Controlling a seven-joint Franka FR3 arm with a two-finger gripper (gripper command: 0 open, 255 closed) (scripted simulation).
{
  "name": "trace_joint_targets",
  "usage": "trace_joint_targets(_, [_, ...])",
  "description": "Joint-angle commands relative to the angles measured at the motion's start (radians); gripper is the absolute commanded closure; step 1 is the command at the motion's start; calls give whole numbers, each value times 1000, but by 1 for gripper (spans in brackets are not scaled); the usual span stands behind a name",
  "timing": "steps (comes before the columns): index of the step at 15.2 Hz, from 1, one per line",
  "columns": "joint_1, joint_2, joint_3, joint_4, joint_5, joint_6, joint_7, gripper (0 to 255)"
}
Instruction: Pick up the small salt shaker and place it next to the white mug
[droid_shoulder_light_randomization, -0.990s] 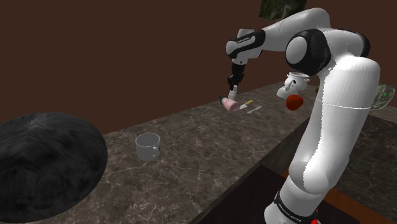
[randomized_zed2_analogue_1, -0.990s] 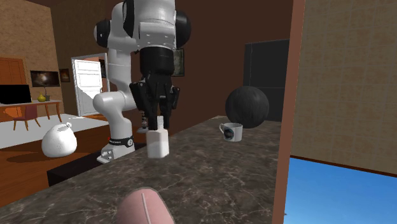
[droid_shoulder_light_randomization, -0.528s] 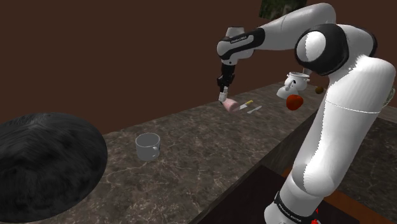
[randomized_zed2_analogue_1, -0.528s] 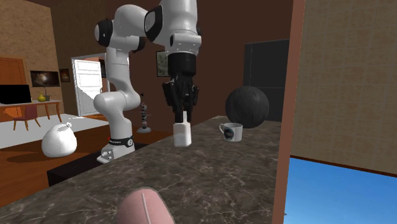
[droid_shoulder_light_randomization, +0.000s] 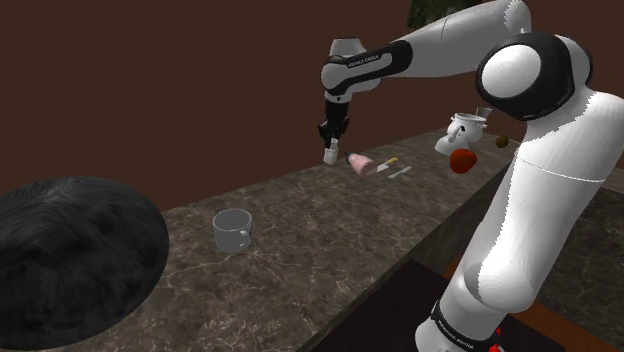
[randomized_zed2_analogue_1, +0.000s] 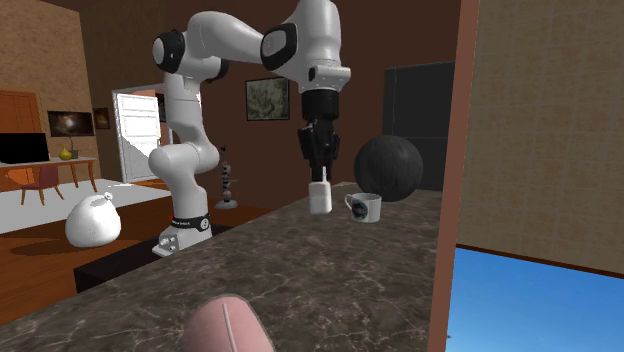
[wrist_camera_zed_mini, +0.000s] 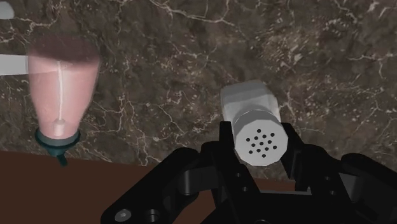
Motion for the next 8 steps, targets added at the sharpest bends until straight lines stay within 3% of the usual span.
trace_joint_targets(1, [25,-2,24,-1,-6,-6,53,255])
trace_joint_targets(8, [106,23,104,35,-16,-34,215,255])
